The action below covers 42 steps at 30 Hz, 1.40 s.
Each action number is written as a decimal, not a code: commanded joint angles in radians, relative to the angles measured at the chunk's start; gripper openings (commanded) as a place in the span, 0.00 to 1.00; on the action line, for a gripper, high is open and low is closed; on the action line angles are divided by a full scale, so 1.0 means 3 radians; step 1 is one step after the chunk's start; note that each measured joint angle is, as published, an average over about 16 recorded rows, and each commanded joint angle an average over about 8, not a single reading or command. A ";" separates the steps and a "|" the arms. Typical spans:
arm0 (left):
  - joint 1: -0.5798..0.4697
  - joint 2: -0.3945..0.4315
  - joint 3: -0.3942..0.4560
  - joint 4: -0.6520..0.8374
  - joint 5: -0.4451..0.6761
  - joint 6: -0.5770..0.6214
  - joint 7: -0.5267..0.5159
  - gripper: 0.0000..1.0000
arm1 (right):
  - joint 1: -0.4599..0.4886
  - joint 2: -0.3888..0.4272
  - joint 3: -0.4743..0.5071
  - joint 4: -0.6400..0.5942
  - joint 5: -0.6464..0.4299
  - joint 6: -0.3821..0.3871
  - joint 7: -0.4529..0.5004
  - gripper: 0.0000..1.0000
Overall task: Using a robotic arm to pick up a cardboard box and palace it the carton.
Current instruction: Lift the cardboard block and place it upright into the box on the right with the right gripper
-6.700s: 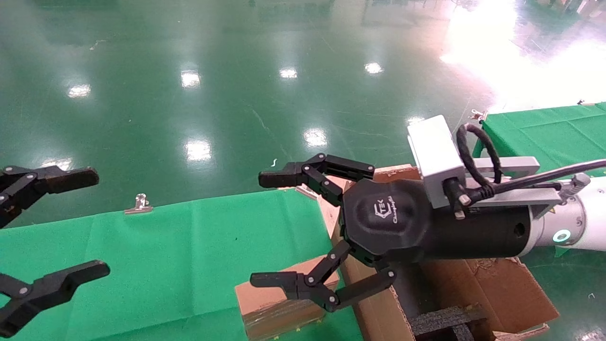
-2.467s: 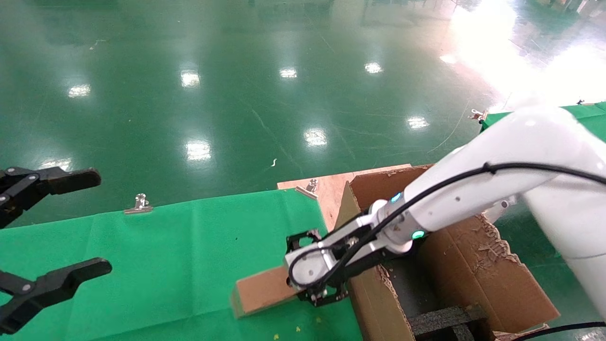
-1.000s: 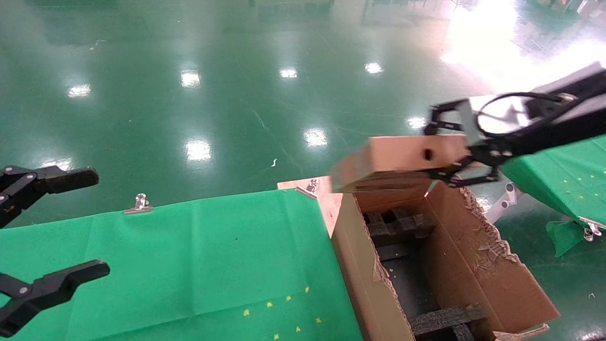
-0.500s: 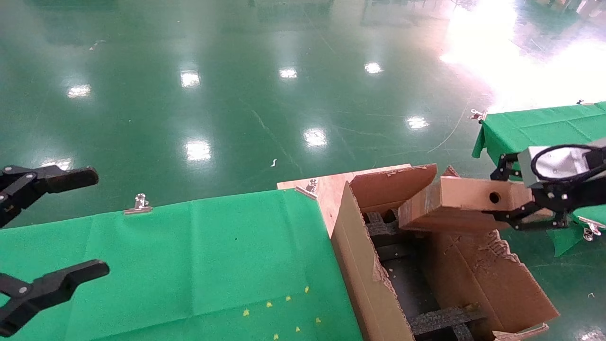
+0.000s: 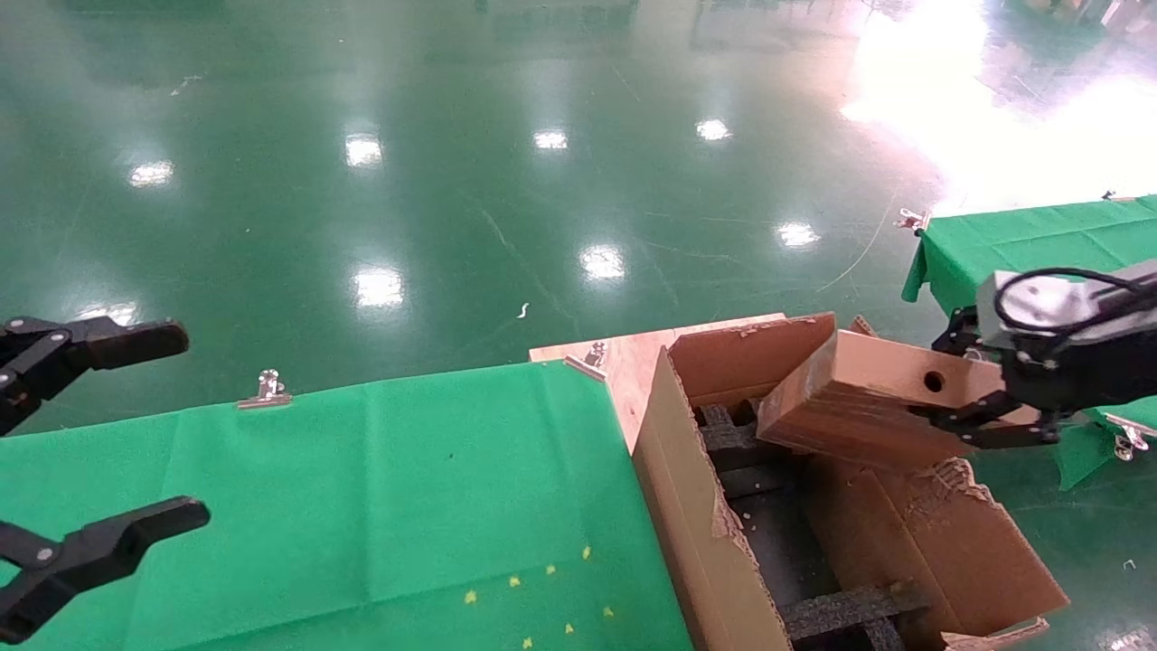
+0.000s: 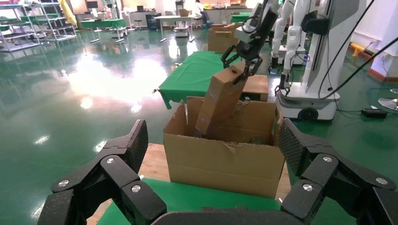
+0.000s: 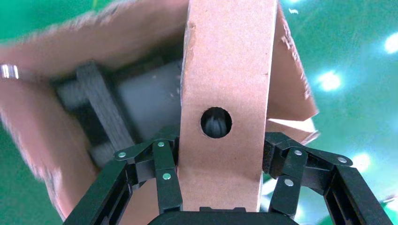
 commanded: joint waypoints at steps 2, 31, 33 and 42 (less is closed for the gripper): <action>0.0000 0.0000 0.0000 0.0000 0.0000 0.0000 0.0000 1.00 | -0.0123 0.0024 -0.0010 -0.0067 0.0120 0.0131 0.0319 0.00; 0.0001 -0.0001 0.0000 0.0001 -0.0001 -0.0001 0.0000 1.00 | -0.0542 0.0203 -0.0135 -0.0019 0.0321 0.0699 0.1692 0.00; 0.0001 -0.0001 0.0000 0.0001 -0.0001 -0.0001 0.0000 1.00 | -0.0579 0.0217 -0.0166 -0.0003 0.0286 0.0768 0.1858 0.00; 0.0001 -0.0001 0.0000 0.0001 -0.0001 -0.0001 0.0000 1.00 | -0.0673 0.0307 -0.0283 0.0216 0.0104 0.0999 0.2532 0.00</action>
